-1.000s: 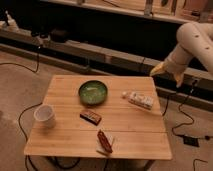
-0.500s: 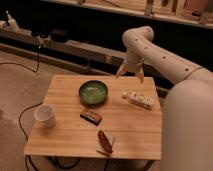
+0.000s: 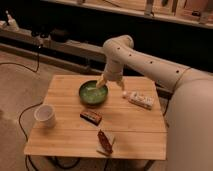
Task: Move the arm in a circular motion
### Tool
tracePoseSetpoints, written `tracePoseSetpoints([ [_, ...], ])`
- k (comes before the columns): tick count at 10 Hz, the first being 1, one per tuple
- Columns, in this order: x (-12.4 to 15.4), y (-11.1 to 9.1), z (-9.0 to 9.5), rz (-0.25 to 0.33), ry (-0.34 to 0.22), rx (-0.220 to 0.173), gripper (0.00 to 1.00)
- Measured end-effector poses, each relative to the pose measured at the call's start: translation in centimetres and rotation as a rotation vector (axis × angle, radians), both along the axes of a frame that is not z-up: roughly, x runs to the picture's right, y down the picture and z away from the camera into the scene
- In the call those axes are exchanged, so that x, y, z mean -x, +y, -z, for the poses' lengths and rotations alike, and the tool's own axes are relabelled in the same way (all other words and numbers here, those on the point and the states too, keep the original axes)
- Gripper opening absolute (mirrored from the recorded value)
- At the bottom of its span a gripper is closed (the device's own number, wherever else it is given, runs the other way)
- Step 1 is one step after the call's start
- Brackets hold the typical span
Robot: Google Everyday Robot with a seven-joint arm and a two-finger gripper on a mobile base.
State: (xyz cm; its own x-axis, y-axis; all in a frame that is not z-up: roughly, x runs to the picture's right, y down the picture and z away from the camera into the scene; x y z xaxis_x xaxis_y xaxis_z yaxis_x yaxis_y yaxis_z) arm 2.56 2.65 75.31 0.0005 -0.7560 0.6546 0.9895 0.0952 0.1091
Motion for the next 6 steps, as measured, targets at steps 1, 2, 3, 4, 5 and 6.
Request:
tracePoseSetpoints([
  [1,0.9,2.3,1.9,0.011,-0.038,0.028,0.80],
  [2,1.5,4.3,3.8,0.015,-0.074,0.054,0.80],
  [3,1.3,5.8,5.3,0.015,-0.093,0.078,0.80],
  [4,0.5,7.0,6.7,0.011,-0.102,0.100,0.80],
  [5,-1.9,7.8,8.0,0.005,-0.081,0.119,0.80],
  [6,-4.4,8.0,8.5,-0.008,-0.044,0.126,0.80],
])
